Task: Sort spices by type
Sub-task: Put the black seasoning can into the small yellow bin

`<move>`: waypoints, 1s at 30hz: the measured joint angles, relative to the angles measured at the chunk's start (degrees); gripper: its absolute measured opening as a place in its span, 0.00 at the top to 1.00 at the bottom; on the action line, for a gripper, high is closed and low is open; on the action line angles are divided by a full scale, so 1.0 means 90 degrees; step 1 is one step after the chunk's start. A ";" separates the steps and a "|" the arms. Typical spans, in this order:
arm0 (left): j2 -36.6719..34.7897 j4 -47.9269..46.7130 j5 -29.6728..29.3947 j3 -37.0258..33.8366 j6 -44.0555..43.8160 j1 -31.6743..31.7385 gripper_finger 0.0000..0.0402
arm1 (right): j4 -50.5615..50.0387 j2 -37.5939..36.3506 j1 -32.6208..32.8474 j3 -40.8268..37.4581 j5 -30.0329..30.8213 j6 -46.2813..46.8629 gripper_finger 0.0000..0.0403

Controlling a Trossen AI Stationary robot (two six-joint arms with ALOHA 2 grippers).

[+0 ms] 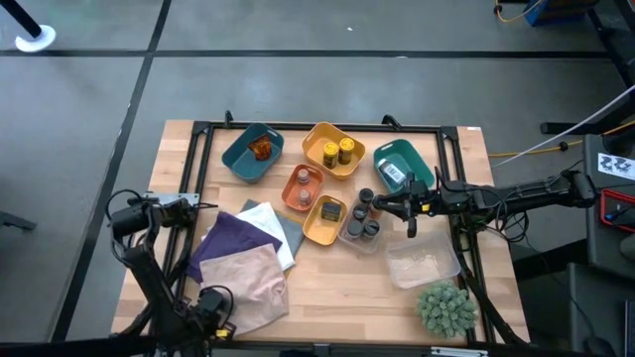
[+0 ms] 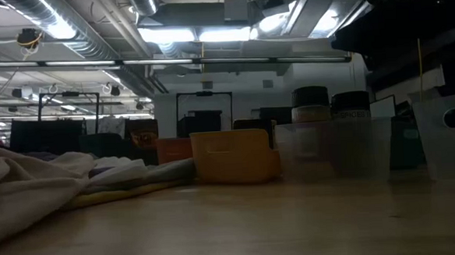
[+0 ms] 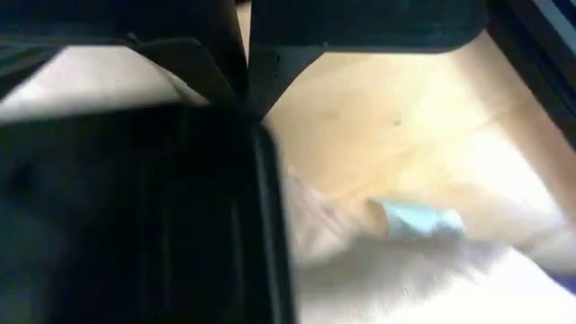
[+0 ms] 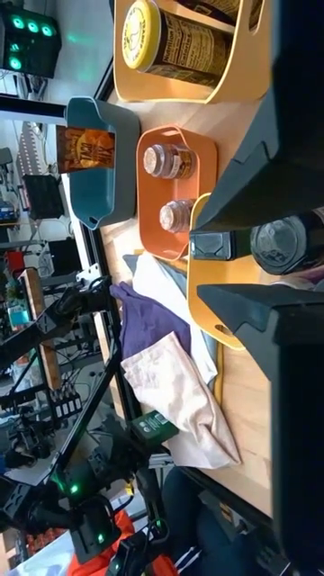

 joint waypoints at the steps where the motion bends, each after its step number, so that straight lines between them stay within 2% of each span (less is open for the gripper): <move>1: 0.0000 0.0042 0.0000 0.0007 -0.0017 -0.0049 1.00 | -0.0003 0.0002 0.0000 0.0000 0.0000 0.0000 0.74; 9: 0.0000 -0.0343 -0.0002 0.0740 -0.0061 -0.0314 1.00 | -0.0001 0.0002 -0.0002 0.0000 0.0000 0.0000 0.74; 20: -0.0028 -0.2442 -0.0729 0.2946 0.0782 -0.0187 1.00 | 0.0007 0.0002 0.0000 0.0000 0.0000 0.0000 0.74; 30: -0.0029 -0.2384 -0.0631 0.3157 0.2292 0.0253 0.98 | 0.0008 0.0002 -0.0002 0.0000 0.0000 0.0000 0.74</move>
